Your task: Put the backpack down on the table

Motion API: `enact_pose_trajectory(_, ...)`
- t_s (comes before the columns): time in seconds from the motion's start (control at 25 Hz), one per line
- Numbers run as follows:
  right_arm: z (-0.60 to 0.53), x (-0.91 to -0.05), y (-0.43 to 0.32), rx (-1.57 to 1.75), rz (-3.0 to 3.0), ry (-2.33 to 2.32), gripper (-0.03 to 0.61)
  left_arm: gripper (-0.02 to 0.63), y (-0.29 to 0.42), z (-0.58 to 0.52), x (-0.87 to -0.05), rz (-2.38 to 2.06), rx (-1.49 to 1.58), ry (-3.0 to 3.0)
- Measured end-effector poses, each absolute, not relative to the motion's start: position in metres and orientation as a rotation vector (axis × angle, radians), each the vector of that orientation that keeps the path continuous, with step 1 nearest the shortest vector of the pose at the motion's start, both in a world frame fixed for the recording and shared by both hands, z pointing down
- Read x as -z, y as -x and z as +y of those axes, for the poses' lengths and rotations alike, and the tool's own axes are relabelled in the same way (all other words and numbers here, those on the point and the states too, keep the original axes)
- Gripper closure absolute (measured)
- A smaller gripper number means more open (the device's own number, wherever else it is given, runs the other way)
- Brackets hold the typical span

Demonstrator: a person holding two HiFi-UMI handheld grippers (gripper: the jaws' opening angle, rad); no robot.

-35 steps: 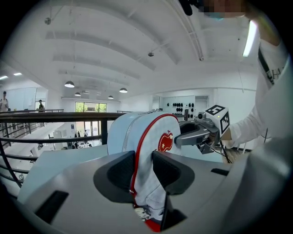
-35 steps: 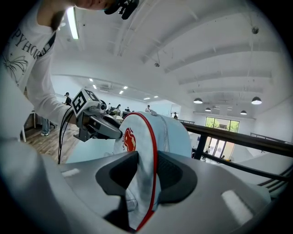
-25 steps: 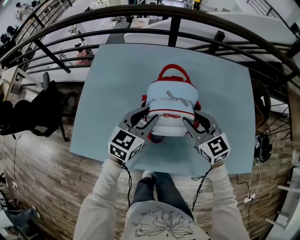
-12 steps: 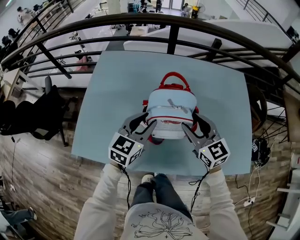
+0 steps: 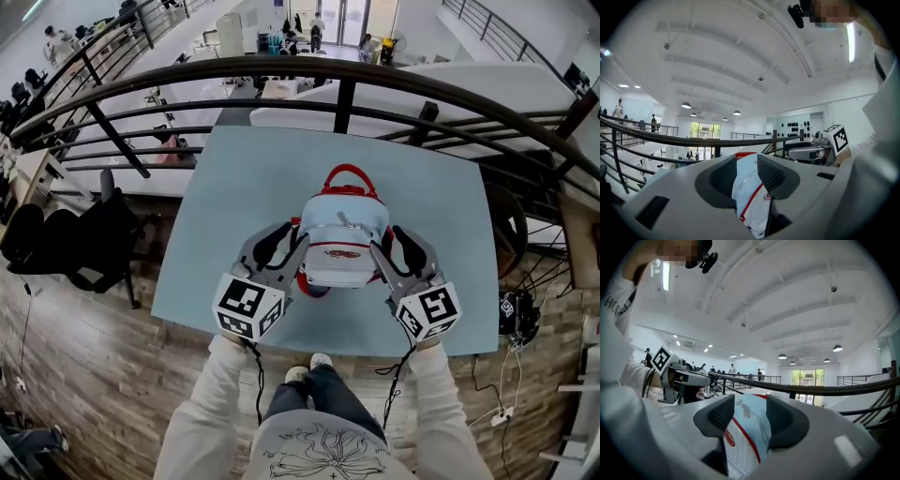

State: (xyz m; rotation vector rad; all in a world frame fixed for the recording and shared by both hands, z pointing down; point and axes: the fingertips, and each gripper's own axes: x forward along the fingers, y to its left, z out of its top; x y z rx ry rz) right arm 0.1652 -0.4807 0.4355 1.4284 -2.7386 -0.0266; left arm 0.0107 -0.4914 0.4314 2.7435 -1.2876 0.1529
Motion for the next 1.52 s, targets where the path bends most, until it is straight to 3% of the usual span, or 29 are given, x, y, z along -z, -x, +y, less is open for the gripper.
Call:
enact_pose_trajectory(0.16,-0.480,-0.413,-0.166,0.077,-2.721,-1.525,0.364,0.477,-0.003,-0.491,-0.415,-1.403,-0.165,-2.746)
enact_pose_trajectory(0.36,-0.472,-0.384,-0.169,0.162,-2.718,-1.634,0.507,0.477,0.005,-0.486,-0.399,-1.450,-0.109,-2.698)
enact_pose_trajectory(0.48,-0.469,-0.372,-0.172,0.180,-2.710,-1.697,0.536,0.486,0.011,-0.483,-0.388,-1.480,-0.060,-2.678)
enact_pose_trajectory(0.92,-0.456,-0.352,-0.178,0.190,-2.624,-1.846,0.554,0.567,0.019,-0.469,-0.358,-1.656,0.000,-2.667)
enact_pose_trajectory(1.52,-0.446,-0.349,-0.189,0.158,-2.598,-1.948,0.566,0.584,0.037,-0.467,-0.357,-1.738,0.036,-2.599)
